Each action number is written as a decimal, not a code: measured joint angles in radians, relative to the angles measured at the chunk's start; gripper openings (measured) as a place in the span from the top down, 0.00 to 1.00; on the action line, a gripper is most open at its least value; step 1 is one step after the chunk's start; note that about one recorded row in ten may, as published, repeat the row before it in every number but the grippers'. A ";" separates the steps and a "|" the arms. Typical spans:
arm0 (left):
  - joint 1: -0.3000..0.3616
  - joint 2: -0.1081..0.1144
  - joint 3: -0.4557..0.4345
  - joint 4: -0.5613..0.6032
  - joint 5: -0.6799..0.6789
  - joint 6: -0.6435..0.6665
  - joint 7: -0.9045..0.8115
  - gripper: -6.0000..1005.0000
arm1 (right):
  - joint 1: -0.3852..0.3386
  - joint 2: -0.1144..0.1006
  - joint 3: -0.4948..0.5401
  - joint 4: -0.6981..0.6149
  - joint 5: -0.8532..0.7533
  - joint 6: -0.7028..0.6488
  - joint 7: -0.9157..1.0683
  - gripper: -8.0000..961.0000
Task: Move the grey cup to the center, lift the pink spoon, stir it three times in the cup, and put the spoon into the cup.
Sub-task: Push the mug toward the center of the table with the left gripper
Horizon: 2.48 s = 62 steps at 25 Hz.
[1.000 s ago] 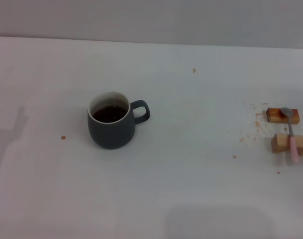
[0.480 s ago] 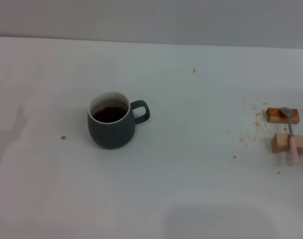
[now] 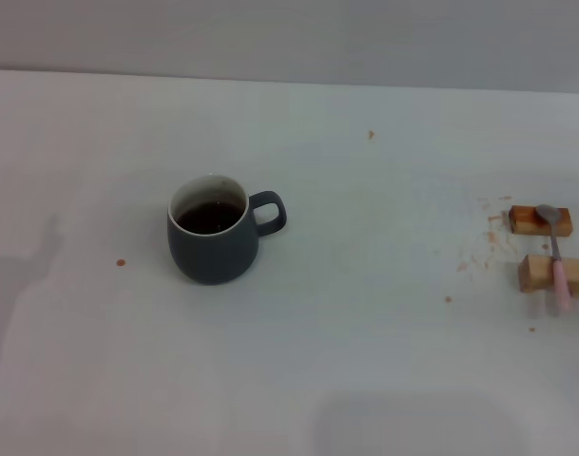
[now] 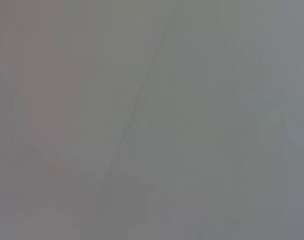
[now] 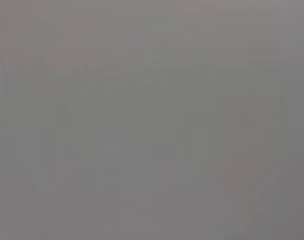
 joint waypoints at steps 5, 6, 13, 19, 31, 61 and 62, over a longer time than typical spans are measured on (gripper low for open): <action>-0.015 -0.002 0.024 0.010 0.000 -0.010 0.037 0.23 | -0.009 -0.004 -0.017 -0.004 -0.032 -0.010 0.086 0.30; -0.020 -0.003 0.026 0.010 0.000 -0.015 0.046 0.23 | -0.015 -0.006 -0.023 -0.010 -0.047 -0.007 0.137 0.30; -0.073 -0.002 0.031 0.008 0.000 -0.104 0.061 0.24 | -0.076 -0.011 -0.034 -0.128 -0.184 0.042 0.427 0.30; -0.128 -0.001 0.034 0.007 0.000 -0.197 0.065 0.25 | -0.137 -0.028 -0.025 -0.178 -0.194 0.076 0.548 0.30; -0.159 0.003 0.058 0.000 0.000 -0.263 0.100 0.77 | -0.236 -0.049 0.037 -0.216 -0.197 0.070 0.666 0.30; -0.264 0.001 0.233 -0.002 0.011 -0.477 0.229 1.00 | -0.296 -0.075 0.029 -0.254 -0.255 -0.012 1.008 0.30; -0.266 0.001 0.241 -0.002 0.011 -0.479 0.235 1.00 | -0.296 -0.075 0.029 -0.254 -0.255 -0.012 1.008 0.30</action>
